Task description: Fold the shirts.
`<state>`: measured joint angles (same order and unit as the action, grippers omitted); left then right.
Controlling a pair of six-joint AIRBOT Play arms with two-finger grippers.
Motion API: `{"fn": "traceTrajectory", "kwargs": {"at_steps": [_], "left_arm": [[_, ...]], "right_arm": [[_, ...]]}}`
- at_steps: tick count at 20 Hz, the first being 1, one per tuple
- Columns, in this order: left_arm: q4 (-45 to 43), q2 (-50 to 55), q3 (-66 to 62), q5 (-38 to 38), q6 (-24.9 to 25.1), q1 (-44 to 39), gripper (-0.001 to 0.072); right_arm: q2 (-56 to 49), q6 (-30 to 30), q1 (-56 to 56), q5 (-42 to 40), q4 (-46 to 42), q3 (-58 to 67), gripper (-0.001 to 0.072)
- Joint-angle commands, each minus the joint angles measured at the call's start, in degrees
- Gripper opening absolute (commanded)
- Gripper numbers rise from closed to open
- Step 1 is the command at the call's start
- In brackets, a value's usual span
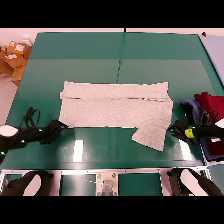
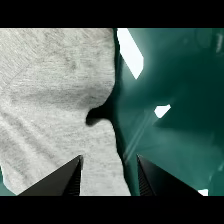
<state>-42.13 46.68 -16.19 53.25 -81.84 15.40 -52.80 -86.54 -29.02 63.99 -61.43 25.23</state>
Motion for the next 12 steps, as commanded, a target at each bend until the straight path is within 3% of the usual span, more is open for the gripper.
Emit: {"fn": "traceTrajectory", "kwargs": {"at_steps": [1, 6, 9, 12], "left_arm": [[9.79, -1.11, 4.79, -8.46, 3.45, -0.02, 0.0657], [17.99, 2.62, 5.11, -13.81, 6.34, -0.17, 0.0656], [27.43, 8.92, 5.11, -16.37, 11.76, -7.93, 0.0656], [30.29, 11.69, 4.63, -18.80, 12.37, -14.64, 0.0654]], "right_arm": [[-2.25, 3.32, 0.04, -5.55, 4.81, -3.54, 0.0407], [-9.16, 10.93, 0.26, -7.65, 12.94, -3.63, 0.0406], [-9.94, 12.26, 2.62, -8.81, 14.97, -3.50, 0.0405], [-9.92, 12.26, 3.23, -8.90, 14.91, -3.39, 0.0403]]}}
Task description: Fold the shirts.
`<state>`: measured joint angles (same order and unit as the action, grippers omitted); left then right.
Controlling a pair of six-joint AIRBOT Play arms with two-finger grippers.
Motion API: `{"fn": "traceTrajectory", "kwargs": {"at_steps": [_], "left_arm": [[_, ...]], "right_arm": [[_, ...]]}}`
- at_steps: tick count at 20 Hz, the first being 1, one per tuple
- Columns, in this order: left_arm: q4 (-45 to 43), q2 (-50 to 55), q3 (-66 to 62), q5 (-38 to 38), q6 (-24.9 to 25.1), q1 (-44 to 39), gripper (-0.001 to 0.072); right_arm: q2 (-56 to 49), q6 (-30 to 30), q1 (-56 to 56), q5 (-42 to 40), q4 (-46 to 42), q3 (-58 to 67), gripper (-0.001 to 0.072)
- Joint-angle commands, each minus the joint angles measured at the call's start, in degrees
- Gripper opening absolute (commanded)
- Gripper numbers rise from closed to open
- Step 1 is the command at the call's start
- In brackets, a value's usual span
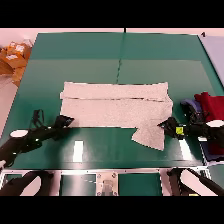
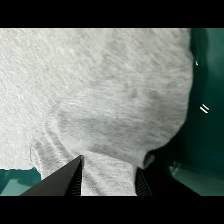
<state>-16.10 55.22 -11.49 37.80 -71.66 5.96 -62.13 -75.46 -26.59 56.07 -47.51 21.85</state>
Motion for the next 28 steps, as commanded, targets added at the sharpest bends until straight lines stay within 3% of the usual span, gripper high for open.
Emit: {"fn": "traceTrajectory", "kwargs": {"at_steps": [1, 2, 3, 4, 7, 10, 13, 17, 21, 24, 28], "left_arm": [[4.17, 2.95, -0.07, -3.58, 2.19, -5.05, 0.0519], [4.13, 2.93, -0.07, -3.87, 3.10, -4.39, 0.0225], [4.11, 2.95, -0.09, -3.43, 4.61, -3.15, 0.0021], [3.58, 2.93, -0.37, -2.23, 4.70, -1.73, 0.0016], [-4.52, 2.43, -4.57, 5.66, 4.44, 3.76, 0.0014], [-17.88, -0.63, -8.98, 17.07, -1.95, 8.02, 0.0014], [-30.18, -5.84, -10.14, 23.02, -8.26, 8.26, 0.0014], [-32.52, -5.92, -13.20, 28.63, -8.92, 8.26, 0.0014], [-41.38, -5.77, -21.29, 30.05, -11.04, 8.26, 0.0014], [-39.69, 0.17, -28.44, 27.61, -9.31, 8.13, 0.0014], [-37.90, 14.08, -39.21, 21.99, -5.79, 2.14, 0.0014]], "right_arm": [[-0.57, 1.20, 0.79, -0.92, 0.92, 0.20, 0.0395], [-0.55, 1.42, 0.76, -0.50, 0.37, 0.61, 0.0354], [-0.55, 2.56, 0.76, 0.55, 0.11, 1.18, 0.0199], [-0.55, 3.58, 0.76, 2.03, 0.11, 1.92, 0.0004], [-0.24, 3.54, 0.74, 6.47, -0.76, 5.07, 0.0008], [2.64, -3.39, 0.74, 12.15, -8.44, 6.86, 0.0008], [9.55, -9.60, 0.76, 17.14, -16.33, 6.84, 0.0007], [18.71, -12.11, 0.76, 22.25, -17.49, 11.30, 0.0007], [17.81, -12.59, 2.54, 20.87, -17.31, 16.70, 0.0008], [11.52, -12.59, 7.63, 13.22, -14.05, 19.93, 0.0007], [-2.21, -12.63, 13.11, 6.43, -12.81, 28.22, 0.0008]]}}
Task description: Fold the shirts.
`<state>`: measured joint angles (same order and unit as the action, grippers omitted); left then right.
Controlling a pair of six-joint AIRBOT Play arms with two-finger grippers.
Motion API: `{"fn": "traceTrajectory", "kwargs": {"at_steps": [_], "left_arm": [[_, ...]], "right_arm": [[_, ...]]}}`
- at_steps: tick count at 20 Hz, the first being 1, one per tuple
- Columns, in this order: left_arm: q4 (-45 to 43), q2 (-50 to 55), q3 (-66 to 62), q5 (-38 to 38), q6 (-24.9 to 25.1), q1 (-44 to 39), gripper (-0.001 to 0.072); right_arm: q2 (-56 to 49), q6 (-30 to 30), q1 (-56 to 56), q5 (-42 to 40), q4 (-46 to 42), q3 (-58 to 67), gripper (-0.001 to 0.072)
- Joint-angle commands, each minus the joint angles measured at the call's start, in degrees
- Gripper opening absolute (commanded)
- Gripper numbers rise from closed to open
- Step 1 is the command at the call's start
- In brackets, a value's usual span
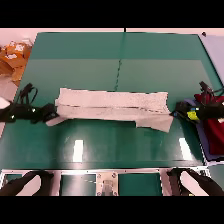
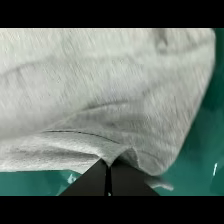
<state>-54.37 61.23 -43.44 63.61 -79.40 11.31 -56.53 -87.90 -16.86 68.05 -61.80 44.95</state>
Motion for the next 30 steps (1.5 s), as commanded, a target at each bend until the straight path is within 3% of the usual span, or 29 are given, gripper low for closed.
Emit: {"fn": "traceTrajectory", "kwargs": {"at_steps": [1, 9, 10, 12, 13, 16, 19, 24, 30], "left_arm": [[0.37, 11.91, -10.88, -5.20, 1.92, -4.76, 0.0014], [0.39, 33.44, -33.00, -8.57, 3.37, -11.56, 0.0017], [0.50, 34.36, -33.64, -8.83, 3.39, -12.11, 0.0042], [-0.33, 34.23, -33.92, -9.40, 3.28, -11.91, 0.0719], [-1.77, 34.10, -34.64, -8.94, 3.13, -11.10, 0.0668], [-6.88, 33.92, -40.22, -4.50, -1.18, -6.10, 0.0667], [-3.65, 33.92, -44.78, 0.22, -4.76, -1.16, 0.0667], [3.52, 33.86, -45.18, 4.02, -4.59, -0.15, 0.0667], [7.34, 33.86, -45.18, 7.67, -3.74, -0.76, 0.0667]], "right_arm": [[-10.97, -0.22, 3.74, -6.16, 1.88, 7.30, 0.0007], [-30.73, 0.04, 3.82, -7.89, 2.67, 19.19, 0.0009], [-32.02, 0.02, 3.76, -8.92, 2.64, 19.61, 0.0042], [-33.00, 0.09, 2.12, -9.44, 2.62, 21.51, 0.0409], [-33.00, 1.22, 0.46, -8.02, 2.62, 23.28, 0.0490], [-33.00, 9.49, -7.23, -0.33, 2.73, 28.24, 0.0494], [-34.16, 16.50, -12.81, 5.35, 3.28, 27.17, 0.0511], [-36.89, 23.93, -13.46, 5.60, 3.67, 24.09, 0.0549], [-46.77, 29.53, -11.52, 7.67, 16.87, 24.11, 0.0549]]}}
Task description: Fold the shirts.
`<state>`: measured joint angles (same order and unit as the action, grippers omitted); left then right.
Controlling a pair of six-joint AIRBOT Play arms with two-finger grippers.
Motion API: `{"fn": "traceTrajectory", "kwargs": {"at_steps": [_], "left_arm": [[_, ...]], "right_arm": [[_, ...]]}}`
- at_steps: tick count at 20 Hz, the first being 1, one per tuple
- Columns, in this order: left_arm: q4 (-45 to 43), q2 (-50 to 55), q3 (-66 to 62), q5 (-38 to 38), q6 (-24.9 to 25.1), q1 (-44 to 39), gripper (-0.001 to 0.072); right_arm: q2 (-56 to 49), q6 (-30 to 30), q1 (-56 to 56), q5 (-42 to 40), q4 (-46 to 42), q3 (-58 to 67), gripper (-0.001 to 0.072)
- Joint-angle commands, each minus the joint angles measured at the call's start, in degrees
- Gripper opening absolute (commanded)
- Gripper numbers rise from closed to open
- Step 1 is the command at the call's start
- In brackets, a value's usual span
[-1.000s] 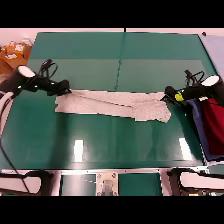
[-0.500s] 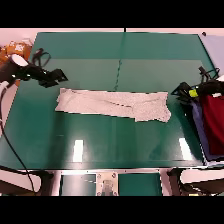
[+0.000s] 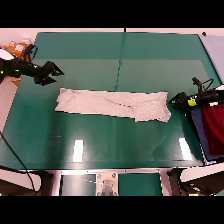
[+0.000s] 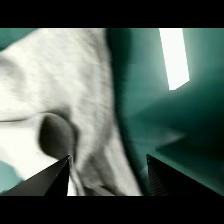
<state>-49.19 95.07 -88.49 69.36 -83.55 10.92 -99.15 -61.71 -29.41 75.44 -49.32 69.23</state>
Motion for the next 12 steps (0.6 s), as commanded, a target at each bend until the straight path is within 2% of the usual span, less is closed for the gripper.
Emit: {"fn": "traceTrajectory", "kwargs": {"at_steps": [1, 2, 3, 4, 5, 6, 7, 8, 12], "left_arm": [[2.34, 0.02, -0.13, 2.10, 1.40, -1.07, 0.0666], [2.67, 0.02, -0.13, 2.19, 2.29, -1.99, 0.0664], [3.02, 0.02, -0.13, 2.08, 3.21, -3.34, 0.0580], [3.10, 0.02, -0.13, 1.86, 4.07, -4.87, 0.0424], [3.34, 0.13, -0.13, 0.90, 5.55, -6.58, 0.0308], [3.37, 0.20, -0.13, -0.48, 6.10, -8.70, 0.0198], [3.37, 0.20, -0.13, -2.01, 6.21, -10.75, 0.0076], [3.39, 0.20, -0.13, -3.82, 6.91, -13.16, 0.0047], [3.34, 0.31, -0.07, -9.27, 9.81, -21.68, 0.0047]], "right_arm": [[-5.20, 4.81, 2.03, 0.87, 5.31, -0.17, 0.0549], [-5.55, 6.27, 2.86, 1.66, 6.29, -0.17, 0.0549], [-5.57, 7.45, 3.61, 2.40, 7.28, -0.04, 0.0549], [-5.57, 8.11, 4.15, 2.95, 8.11, 0.35, 0.0549], [-5.57, 8.24, 4.63, 3.02, 8.31, 0.94, 0.0533], [-5.57, 8.24, 4.85, 3.06, 8.48, 1.40, 0.0357], [-5.55, 8.24, 5.14, 3.26, 8.74, 1.95, 0.0142], [-5.55, 8.26, 5.49, 3.87, 9.07, 2.51, 0.0130], [-5.53, 8.22, 6.21, 6.71, 10.73, 5.40, 0.0124]]}}
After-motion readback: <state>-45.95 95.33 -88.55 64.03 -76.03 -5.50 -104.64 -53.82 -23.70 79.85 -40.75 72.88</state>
